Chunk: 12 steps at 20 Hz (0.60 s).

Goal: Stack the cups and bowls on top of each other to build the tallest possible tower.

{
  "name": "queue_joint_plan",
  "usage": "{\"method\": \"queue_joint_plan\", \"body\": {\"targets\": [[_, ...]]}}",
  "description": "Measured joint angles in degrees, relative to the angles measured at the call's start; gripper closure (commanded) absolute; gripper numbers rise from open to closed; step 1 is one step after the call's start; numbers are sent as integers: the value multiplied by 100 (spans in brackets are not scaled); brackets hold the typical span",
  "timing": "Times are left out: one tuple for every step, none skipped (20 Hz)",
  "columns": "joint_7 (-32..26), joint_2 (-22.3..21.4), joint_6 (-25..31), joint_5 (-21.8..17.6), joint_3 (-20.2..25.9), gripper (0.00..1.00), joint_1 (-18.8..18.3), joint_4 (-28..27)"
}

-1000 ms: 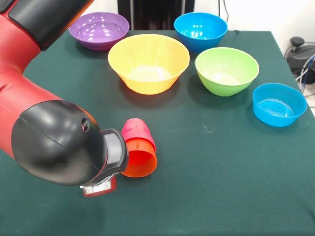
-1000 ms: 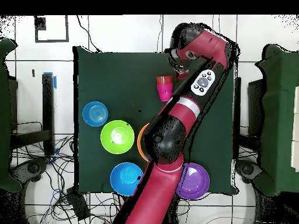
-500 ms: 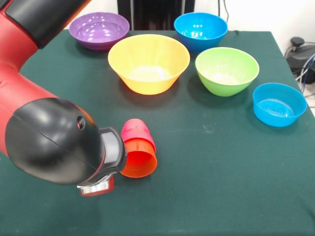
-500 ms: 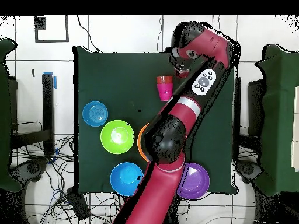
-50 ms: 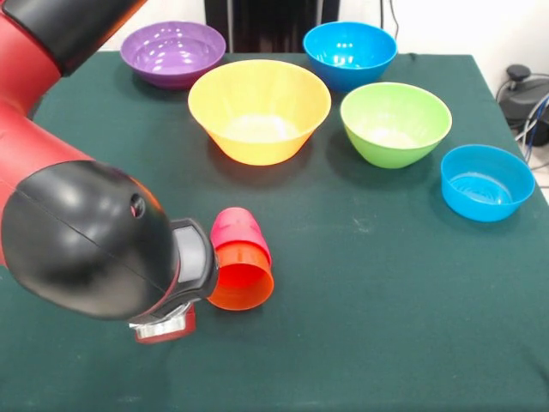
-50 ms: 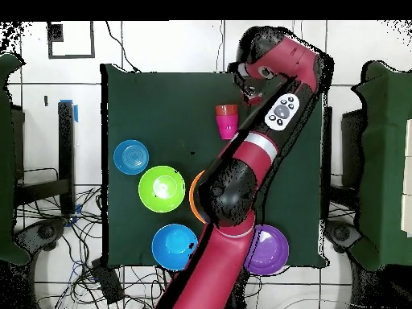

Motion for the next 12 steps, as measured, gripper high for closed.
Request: {"method": "queue_joint_plan", "body": {"targets": [[0,5,-32,-8,21,0,13,7],[0,9,-55,-28,50,0,29,17],[0,17,-115,-87,132,0,72,41],[0,20,-141,-115,168,0,92,50],[0,23,-175,-149,216,0,118,60],[0,35,-259,-219,345,0,184,73],[0,42,-304,-246,411,0,217,74],[0,49,-348,-273,477,0,251,76],[0,52,-375,-285,515,0,270,76],[0,54,-401,-297,552,0,289,77],[0,56,-428,-309,590,0,308,77],[0,57,-438,-309,610,0,316,76]]}}
